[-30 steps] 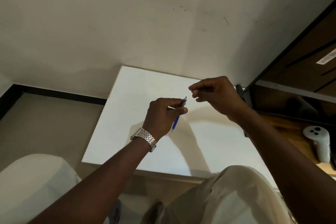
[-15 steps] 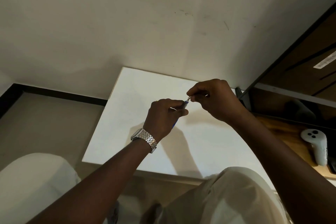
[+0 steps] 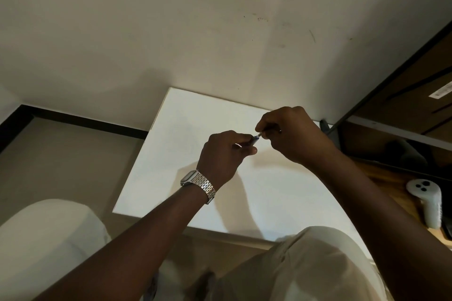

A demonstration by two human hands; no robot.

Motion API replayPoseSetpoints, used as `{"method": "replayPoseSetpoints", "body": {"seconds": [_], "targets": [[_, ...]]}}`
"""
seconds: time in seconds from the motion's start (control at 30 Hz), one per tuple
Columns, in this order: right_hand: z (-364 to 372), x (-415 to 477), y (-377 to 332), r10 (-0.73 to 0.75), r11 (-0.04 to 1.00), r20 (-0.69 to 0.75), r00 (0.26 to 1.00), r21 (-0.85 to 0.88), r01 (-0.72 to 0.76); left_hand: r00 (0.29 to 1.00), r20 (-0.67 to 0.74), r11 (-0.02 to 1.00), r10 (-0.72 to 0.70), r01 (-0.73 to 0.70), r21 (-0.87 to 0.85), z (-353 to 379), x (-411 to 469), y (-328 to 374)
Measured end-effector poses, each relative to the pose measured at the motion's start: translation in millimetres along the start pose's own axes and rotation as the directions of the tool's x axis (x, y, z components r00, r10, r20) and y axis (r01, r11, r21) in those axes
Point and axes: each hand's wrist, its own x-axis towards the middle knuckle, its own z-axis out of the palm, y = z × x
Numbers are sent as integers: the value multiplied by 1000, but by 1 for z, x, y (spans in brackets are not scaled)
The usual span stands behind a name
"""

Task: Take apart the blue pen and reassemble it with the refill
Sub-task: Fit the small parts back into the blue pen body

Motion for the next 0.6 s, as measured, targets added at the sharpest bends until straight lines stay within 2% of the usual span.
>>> {"method": "replayPoseSetpoints", "body": {"seconds": [0.6], "targets": [[4,5,12,85,990,72,994,106,-92,1000,21,1000,19,-18,-3,5,-1,-1]]}}
